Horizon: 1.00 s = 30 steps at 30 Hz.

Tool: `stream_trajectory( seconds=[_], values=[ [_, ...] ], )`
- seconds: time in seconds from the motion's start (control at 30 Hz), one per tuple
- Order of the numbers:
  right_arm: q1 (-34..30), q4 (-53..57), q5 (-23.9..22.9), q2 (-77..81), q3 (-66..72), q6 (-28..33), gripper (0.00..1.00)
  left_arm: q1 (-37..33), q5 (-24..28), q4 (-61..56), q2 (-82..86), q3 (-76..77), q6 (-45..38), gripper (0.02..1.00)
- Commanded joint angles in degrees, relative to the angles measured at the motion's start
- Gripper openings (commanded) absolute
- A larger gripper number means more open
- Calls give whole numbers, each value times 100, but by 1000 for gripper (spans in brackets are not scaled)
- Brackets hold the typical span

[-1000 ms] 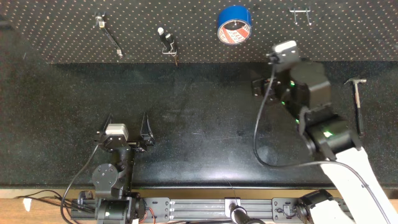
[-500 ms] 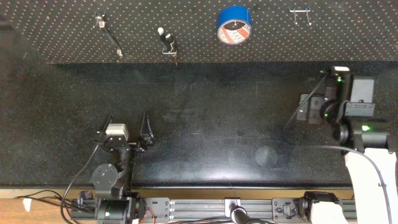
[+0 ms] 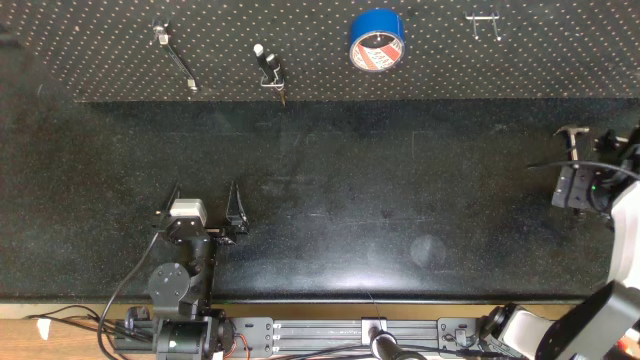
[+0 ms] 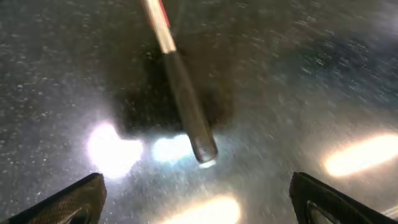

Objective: Place Tools Onto Pegboard

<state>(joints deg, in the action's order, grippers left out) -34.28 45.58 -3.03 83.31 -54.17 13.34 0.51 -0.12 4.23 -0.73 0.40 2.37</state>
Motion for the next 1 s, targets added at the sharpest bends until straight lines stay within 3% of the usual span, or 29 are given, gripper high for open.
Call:
stream_trajectory(
  seconds=[0.03, 0.1, 0.17, 0.37, 0.83, 0.93, 1.0],
  values=[
    [-219, -162, 566, 483, 24, 994, 963, -13, 39, 48, 55, -9, -96, 996],
    [-216, -271, 570, 647, 24, 997, 963, -13, 39, 48, 55, -9, -96, 996],
    [-216, -352, 990, 802, 20, 1628, 963, -13, 39, 48, 55, -9, -96, 996],
    [-219, -459, 1008, 911, 17, 2081, 967, -13, 39, 48, 55, -9, -96, 996],
    [-389, -557, 953, 1163, 17, 2264, 952, -13, 39, 46, 55, -9, -96, 996],
    [-389, -557, 953, 1209, 17, 2302, 796, -13, 39, 46, 55, -9, -96, 998],
    [-389, -562, 953, 1235, 20, 2302, 638, -13, 39, 46, 55, -9, -96, 996]
  ],
)
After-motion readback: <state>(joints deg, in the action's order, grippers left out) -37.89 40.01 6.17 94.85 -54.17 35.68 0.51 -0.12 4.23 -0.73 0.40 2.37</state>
